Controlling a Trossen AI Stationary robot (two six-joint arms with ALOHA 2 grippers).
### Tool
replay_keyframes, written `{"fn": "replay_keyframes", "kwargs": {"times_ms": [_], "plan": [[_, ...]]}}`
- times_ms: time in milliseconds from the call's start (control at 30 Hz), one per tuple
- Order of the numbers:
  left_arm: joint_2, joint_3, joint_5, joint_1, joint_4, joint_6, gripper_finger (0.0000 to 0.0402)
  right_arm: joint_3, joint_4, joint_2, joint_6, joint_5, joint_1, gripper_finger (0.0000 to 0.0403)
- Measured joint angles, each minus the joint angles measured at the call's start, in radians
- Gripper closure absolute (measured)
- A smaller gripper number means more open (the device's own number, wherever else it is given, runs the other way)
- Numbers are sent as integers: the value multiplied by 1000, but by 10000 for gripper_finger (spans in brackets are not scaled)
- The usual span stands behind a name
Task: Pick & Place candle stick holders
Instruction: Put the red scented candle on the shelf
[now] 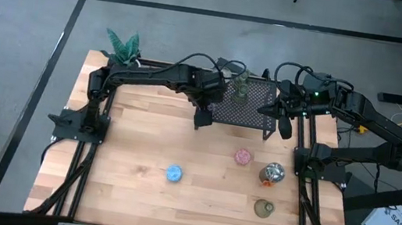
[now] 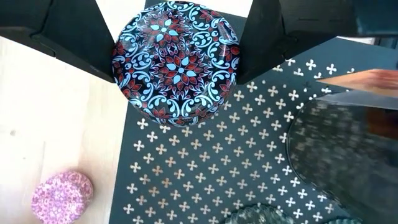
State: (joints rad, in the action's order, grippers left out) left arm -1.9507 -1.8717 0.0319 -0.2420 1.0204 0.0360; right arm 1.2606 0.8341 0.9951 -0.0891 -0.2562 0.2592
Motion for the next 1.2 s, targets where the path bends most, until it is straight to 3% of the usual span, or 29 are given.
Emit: {"fn": "replay_keyframes", "kwargs": {"times_ms": [967,1200], "plan": [[-21,0,11,5,-38,-26,97,0,0,0,24,-10,0,402],[-22,0,8,5,-52,-38,69,0,0,0,26,-10,0,402]]}}
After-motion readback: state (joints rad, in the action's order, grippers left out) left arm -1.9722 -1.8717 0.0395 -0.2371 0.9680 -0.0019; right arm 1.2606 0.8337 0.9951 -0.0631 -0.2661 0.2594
